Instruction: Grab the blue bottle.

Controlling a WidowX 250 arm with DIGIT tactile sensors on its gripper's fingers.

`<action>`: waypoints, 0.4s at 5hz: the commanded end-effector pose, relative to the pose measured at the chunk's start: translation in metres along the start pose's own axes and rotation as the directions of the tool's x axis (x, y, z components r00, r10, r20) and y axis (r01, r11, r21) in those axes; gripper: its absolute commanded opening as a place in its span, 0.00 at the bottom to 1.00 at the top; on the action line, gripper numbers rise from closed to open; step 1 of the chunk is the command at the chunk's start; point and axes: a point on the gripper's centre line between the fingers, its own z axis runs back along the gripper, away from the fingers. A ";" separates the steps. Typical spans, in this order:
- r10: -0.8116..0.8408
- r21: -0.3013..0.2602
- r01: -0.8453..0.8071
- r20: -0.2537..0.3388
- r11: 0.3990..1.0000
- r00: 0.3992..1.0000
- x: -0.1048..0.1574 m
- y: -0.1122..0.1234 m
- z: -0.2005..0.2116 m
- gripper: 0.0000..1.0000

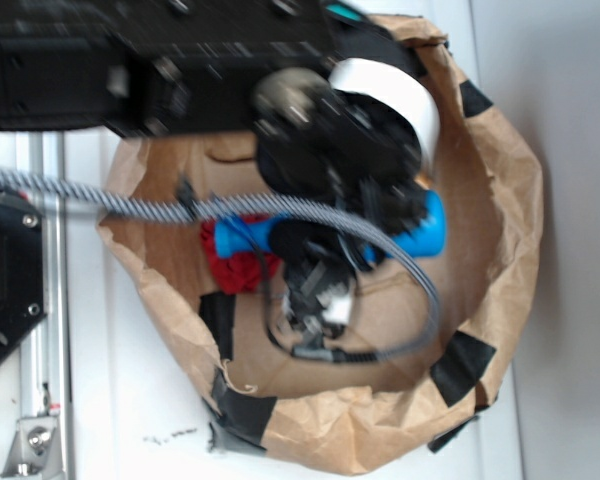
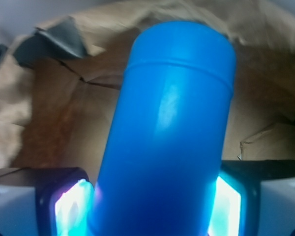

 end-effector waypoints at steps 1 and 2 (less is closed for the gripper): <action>0.004 0.121 -0.004 -0.005 0.993 1.000 0.005 -0.023 0.016 0.00; 0.016 0.146 -0.018 0.016 0.989 1.000 0.004 -0.024 0.017 0.00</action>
